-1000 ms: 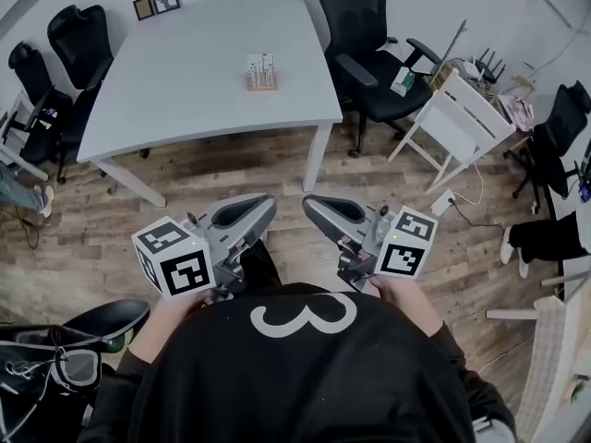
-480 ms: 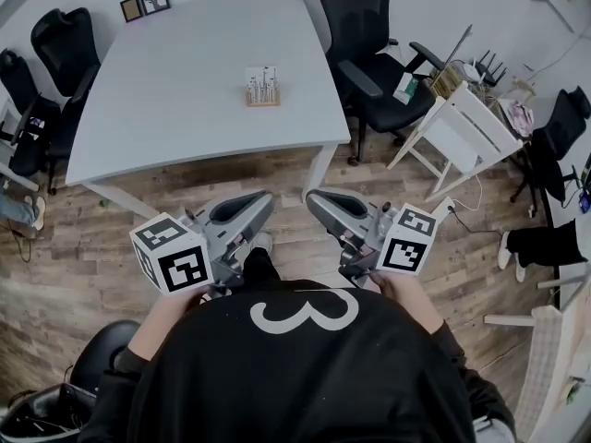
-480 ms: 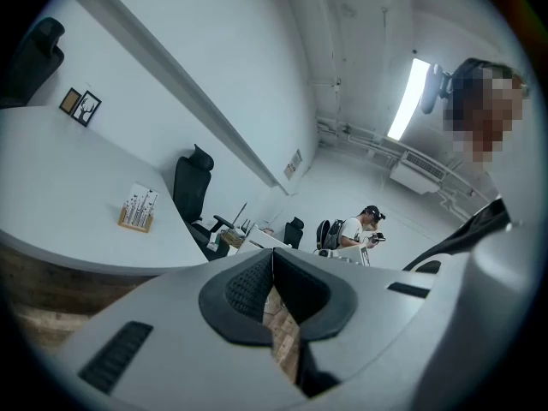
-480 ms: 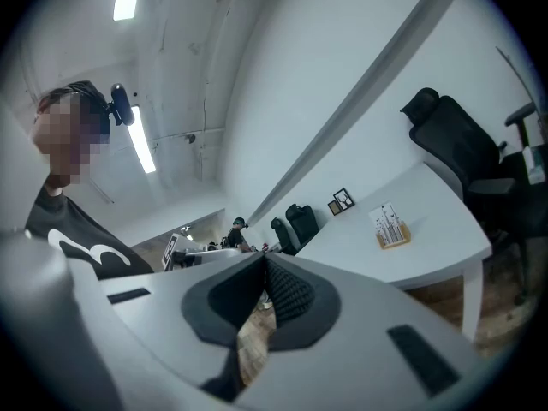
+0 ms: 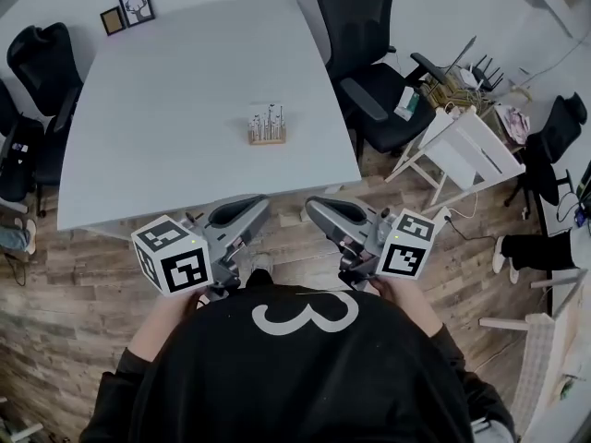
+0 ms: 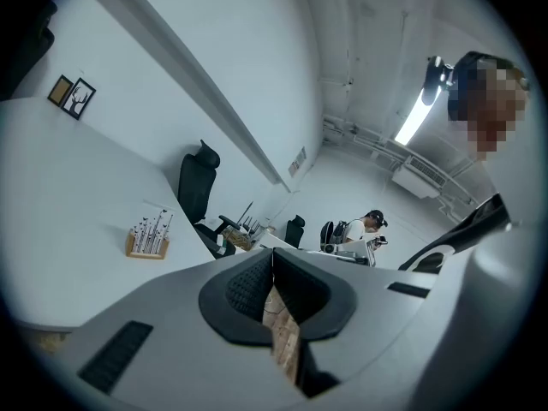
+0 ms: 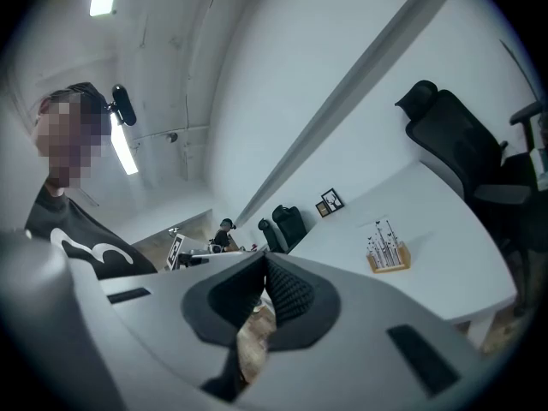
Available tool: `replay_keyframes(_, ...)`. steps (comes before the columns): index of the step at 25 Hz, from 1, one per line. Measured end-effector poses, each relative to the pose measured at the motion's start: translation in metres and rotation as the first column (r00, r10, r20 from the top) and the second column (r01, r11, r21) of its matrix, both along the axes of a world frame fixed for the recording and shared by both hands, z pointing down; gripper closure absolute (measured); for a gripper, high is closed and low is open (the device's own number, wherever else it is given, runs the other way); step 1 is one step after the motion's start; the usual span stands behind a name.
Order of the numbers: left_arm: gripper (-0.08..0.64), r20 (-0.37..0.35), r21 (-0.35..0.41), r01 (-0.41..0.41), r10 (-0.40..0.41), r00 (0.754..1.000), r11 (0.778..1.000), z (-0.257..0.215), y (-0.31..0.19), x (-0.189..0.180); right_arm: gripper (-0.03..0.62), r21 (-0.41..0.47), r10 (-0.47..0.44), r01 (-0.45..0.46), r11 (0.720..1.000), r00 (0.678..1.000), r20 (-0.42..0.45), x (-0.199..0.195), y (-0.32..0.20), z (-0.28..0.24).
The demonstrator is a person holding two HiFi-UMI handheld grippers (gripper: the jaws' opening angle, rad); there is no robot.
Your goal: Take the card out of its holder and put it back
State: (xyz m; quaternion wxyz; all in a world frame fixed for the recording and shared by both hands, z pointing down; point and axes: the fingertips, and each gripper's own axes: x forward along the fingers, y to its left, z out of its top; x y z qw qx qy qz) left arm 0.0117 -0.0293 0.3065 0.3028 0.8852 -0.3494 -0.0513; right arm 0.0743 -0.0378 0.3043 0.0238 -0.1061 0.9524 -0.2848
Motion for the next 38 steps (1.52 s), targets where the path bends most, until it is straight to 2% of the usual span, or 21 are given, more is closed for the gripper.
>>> replay_keyframes(3, 0.546, -0.016, -0.021, -0.019, 0.018, 1.000, 1.000, 0.006, -0.036, -0.018, 0.581, -0.028, 0.011, -0.012, 1.000, 1.000, -0.020, -0.019, -0.033, 0.007)
replay_keyframes(7, 0.546, -0.036, 0.004, -0.051, 0.051, 0.998, 0.999, 0.007, -0.052, -0.025, 0.581, -0.047, 0.018, -0.019, 0.999, 0.999, -0.031, -0.030, -0.051, 0.014)
replay_keyframes(12, 0.545, -0.058, -0.045, -0.088, 0.085, 0.995, 0.995, 0.021, -0.089, -0.045, 0.581, -0.078, 0.017, -0.021, 0.997, 0.999, -0.052, -0.052, -0.083, 0.027)
replay_keyframes(21, 0.545, -0.043, -0.071, -0.130, 0.127, 0.991, 0.989, 0.044, -0.135, -0.064, 0.581, -0.135, 0.054, -0.062, 0.989, 0.997, -0.062, -0.060, -0.123, 0.050)
replay_keyframes(28, 0.545, 0.036, -0.019, -0.141, 0.142, 0.989, 0.990, 0.060, -0.167, -0.077, 0.582, -0.185, 0.091, -0.101, 0.977, 0.994, -0.064, -0.062, -0.147, 0.070)
replay_keyframes(32, 0.537, 0.115, -0.003, -0.166, 0.166, 0.980, 0.986, 0.076, -0.185, -0.084, 0.581, -0.206, 0.112, -0.123, 0.971, 0.992, -0.066, -0.061, -0.158, 0.077)
replay_keyframes(38, 0.462, 0.215, 0.001, -0.211, 0.206, 0.955, 0.977, 0.098, -0.204, -0.087, 0.581, -0.227, 0.132, -0.145, 0.963, 0.989, -0.073, -0.059, -0.171, 0.084)
